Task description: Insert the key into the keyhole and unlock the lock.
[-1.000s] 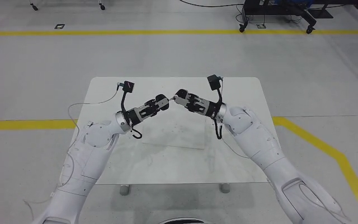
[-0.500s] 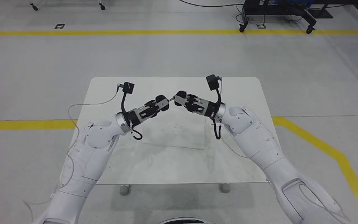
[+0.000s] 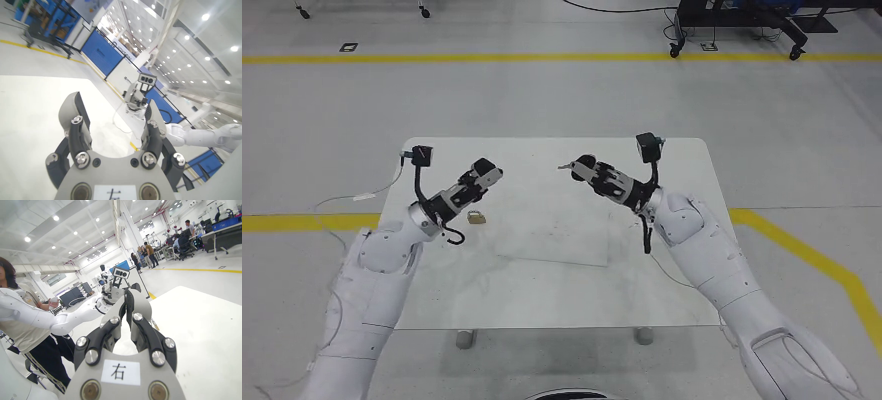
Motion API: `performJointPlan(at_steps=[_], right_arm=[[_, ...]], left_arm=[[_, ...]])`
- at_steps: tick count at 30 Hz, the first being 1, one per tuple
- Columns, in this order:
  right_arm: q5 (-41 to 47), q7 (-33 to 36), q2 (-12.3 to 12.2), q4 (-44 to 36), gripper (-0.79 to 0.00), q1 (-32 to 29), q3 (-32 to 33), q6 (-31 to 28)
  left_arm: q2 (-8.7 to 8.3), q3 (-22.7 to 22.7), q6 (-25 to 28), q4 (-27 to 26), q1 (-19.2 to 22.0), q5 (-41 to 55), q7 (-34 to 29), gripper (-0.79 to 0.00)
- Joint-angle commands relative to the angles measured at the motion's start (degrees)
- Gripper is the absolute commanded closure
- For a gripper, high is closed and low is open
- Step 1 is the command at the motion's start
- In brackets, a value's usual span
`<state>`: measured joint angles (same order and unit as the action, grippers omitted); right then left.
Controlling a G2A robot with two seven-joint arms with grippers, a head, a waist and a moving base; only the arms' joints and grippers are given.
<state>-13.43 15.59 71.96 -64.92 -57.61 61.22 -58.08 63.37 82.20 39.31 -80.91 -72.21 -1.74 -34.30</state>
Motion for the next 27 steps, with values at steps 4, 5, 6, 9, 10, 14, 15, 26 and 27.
performJointPlan(at_steps=[4,5,6,9,10,14,15,26,27], right_arm=[[-3.3,-3.8,-1.1,-3.1,0.000,-3.0,4.6,0.1],[-3.3,-3.8,-1.1,-3.1,0.000,-3.0,4.6,0.1],[-3.3,-3.8,-1.1,-3.1,0.000,-3.0,4.6,0.1],[-3.3,-3.8,-1.1,-3.1,0.000,-3.0,4.6,0.1],[-3.3,-3.8,-1.1,-3.1,0.000,-3.0,4.6,0.1],[-3.3,-3.8,-1.1,-3.1,0.000,-3.0,4.6,0.1],[-3.3,-3.8,-1.1,-3.1,0.000,-3.0,4.6,0.1],[-3.3,-3.8,-1.1,-3.1,0.000,-3.0,4.6,0.1],[-3.3,-3.8,-1.1,-3.1,0.000,-3.0,4.6,0.1]], left_arm=[[-1.68,14.1,-0.9,0.2,-9.1,-14.8,12.6,-0.785],[-1.76,15.4,-1.8,0.3,-10.6,-16.8,14.6,-0.785],[-1.83,16.4,-2.8,0.3,-11.8,-18.9,16.4,-0.785],[-1.84,16.9,-5.2,-0.5,-14.4,-25.8,19.9,-0.785],[-1.83,16.4,-5.7,-1.2,-14.9,-29.0,20.4,-0.785],[-1.72,12.5,-8.0,-3.2,-15.2,-40.6,20.6,-0.785],[-1.76,11.6,-8.7,-3.5,-14.9,-43.9,20.0,-0.763],[-2.08,3.9,-8.3,-2.2,-7.7,-65.3,15.7,-0.545],[-2.06,3.2,-8.0,-1.8,-7.0,-66.0,15.1,-0.508]])
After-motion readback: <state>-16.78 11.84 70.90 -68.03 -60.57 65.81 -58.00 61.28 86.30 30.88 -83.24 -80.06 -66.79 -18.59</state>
